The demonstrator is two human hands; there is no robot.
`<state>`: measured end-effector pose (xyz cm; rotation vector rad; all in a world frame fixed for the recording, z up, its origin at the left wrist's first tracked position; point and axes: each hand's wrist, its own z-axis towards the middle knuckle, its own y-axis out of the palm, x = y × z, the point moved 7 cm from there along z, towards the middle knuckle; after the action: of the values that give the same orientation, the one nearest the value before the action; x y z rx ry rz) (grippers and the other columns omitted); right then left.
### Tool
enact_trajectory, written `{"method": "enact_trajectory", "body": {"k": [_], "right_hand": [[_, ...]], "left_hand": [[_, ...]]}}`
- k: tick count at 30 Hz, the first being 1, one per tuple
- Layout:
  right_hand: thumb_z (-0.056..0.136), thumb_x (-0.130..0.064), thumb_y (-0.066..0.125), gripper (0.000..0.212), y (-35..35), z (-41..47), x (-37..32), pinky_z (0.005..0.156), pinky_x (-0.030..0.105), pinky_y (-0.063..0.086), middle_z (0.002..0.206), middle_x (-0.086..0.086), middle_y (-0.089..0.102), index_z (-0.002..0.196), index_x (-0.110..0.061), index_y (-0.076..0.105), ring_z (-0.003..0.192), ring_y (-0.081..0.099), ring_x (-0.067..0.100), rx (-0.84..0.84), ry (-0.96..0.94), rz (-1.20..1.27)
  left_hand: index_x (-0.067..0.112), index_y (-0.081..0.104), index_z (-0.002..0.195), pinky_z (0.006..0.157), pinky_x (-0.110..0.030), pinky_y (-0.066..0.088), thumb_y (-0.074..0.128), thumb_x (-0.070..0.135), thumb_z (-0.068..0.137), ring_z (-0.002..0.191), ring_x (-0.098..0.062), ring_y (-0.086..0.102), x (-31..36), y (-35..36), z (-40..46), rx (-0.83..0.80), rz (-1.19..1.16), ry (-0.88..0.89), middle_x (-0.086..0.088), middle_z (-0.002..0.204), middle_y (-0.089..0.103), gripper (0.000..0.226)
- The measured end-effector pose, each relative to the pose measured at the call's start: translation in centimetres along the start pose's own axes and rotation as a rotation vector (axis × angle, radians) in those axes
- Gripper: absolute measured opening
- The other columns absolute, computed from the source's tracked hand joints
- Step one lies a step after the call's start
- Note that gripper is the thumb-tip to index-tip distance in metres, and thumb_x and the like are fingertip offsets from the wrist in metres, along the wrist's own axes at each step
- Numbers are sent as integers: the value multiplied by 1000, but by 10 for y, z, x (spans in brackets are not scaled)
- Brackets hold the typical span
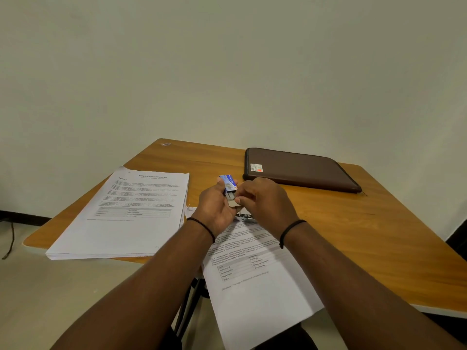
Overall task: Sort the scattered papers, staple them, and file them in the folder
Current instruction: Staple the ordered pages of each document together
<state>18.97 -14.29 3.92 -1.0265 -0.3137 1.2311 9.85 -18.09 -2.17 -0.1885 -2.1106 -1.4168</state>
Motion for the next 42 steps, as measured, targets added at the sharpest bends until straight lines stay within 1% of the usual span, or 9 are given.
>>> {"method": "enact_trajectory", "body": {"k": [6,10,13,16,19,24,32,39,42], "right_hand": [[90,-30,69,10,2,-5,6,63,26,46,81,-5,63,88,-21,73,74,55,9,42,5,57],[85,-26,75,4,6,-4,10,64,26,49,81,-8,64,84,-23,72,74,57,8,38,63,71],[84,-23,75,3,8,-4,8,63,23,47,78,-11,60,84,-23,72,72,54,5,11,65,58],[84,-23,76,3,7,-4,8,64,22,44,80,-9,62,85,-23,73,73,54,6,12,72,59],[87,-23,73,4,9,-4,6,67,27,47,85,-4,66,90,-21,75,78,56,10,3,50,26],[91,-26,68,11,13,-3,4,70,35,48,90,0,68,94,-19,76,84,56,15,-19,-24,-76],[86,-21,71,3,11,-7,10,65,29,51,78,-9,65,85,-23,71,74,57,8,55,42,58],[87,-20,72,9,9,-8,9,70,35,54,88,-4,69,93,-25,76,81,60,11,59,7,104],[85,-23,74,6,11,-8,12,68,37,55,85,-7,67,88,-28,72,79,60,9,73,48,132]], "left_hand": [[-3,56,110,53,-33,60,32,35,108,84,-26,65,1,-3,2,-11,-9,-2,-20,98,64,45],[-4,56,109,55,-37,61,32,33,109,76,-29,71,-1,-3,0,-38,-9,4,-21,92,67,45],[-4,53,114,58,-43,59,30,33,109,65,-28,74,0,-2,-1,-63,-16,11,-21,76,72,43],[-3,52,115,61,-41,56,29,32,109,64,-26,74,0,-3,-2,-65,-13,17,-19,72,73,43],[-4,53,115,51,-35,58,29,32,109,60,-24,73,0,-4,-3,-61,-5,15,-19,73,72,44],[-6,43,139,47,-30,56,30,33,109,62,-24,70,-3,-7,-3,-50,31,8,-20,92,65,51],[-7,42,140,58,-39,59,31,30,109,71,-27,74,-2,-6,-2,-39,52,51,-20,90,68,49],[-7,45,139,58,-35,61,33,32,108,88,-28,67,-2,-5,-1,-42,20,34,-22,101,65,51],[-7,47,137,59,-36,61,35,32,108,93,-31,68,-2,-7,1,-34,21,42,-24,107,65,51]]}}
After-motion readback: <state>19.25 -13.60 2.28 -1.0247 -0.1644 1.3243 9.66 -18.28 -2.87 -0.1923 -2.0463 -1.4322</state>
